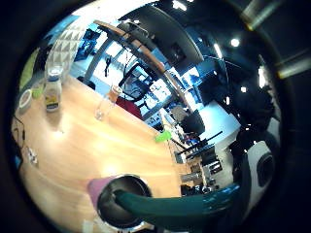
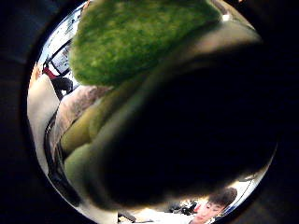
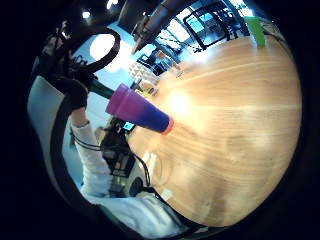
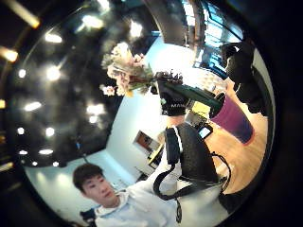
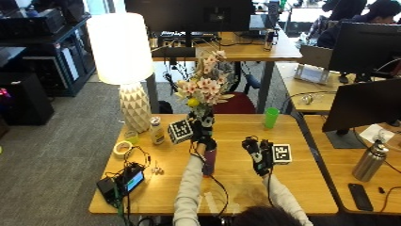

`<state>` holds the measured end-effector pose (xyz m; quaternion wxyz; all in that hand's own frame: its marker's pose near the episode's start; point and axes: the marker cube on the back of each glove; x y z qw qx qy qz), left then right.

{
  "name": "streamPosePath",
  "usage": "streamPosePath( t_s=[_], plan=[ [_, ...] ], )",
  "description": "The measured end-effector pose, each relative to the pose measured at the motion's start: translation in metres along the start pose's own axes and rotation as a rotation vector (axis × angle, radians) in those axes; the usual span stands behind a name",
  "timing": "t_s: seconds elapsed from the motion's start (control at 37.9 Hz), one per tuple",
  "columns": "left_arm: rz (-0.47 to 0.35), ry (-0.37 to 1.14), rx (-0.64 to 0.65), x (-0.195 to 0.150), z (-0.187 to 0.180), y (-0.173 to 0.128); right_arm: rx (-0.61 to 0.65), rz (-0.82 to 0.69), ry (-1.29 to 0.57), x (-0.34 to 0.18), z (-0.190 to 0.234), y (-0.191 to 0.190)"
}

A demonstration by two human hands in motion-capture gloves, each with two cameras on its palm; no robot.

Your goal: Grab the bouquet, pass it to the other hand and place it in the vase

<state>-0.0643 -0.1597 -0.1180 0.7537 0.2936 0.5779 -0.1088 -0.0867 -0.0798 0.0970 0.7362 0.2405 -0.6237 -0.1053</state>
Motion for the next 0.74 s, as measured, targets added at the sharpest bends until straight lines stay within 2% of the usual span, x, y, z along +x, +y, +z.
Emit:
streamPosePath(
  t_s=[0.03, 0.05, 0.11, 0.24, 0.29, 0.34, 0.42, 0.5, 0.61, 0.74],
  plan=[
    [-0.042, -0.018, -0.011, -0.005, -0.002, 0.002, -0.002, -0.006, -0.021, 0.0, 0.001, 0.0],
    [-0.045, -0.036, -0.01, -0.009, -0.004, 0.005, -0.004, -0.015, -0.029, 0.002, 0.001, -0.001],
    [0.007, -0.079, -0.023, -0.02, -0.007, 0.011, -0.009, -0.018, -0.022, 0.008, 0.0, -0.002],
    [0.005, -0.223, -0.311, -0.091, -0.029, 0.042, -0.038, 0.033, 0.106, 0.017, -0.003, 0.003],
    [-0.005, -0.287, -0.362, -0.121, -0.044, 0.054, -0.043, 0.048, 0.185, -0.003, -0.001, 0.01],
    [-0.025, -0.342, -0.378, -0.135, -0.057, 0.065, -0.05, 0.051, 0.217, -0.022, 0.001, 0.015],
    [-0.048, -0.392, -0.387, -0.144, -0.067, 0.076, -0.066, 0.077, 0.192, -0.027, -0.001, 0.016],
    [-0.034, -0.414, -0.387, -0.145, -0.065, 0.08, -0.074, 0.109, 0.166, -0.025, -0.004, 0.015],
    [0.007, -0.483, -0.373, -0.14, -0.053, 0.082, -0.077, 0.114, 0.186, -0.017, -0.008, 0.01],
    [0.079, -0.638, -0.377, -0.142, -0.028, 0.087, -0.068, 0.108, 0.209, -0.006, -0.012, 0.004]
  ],
)
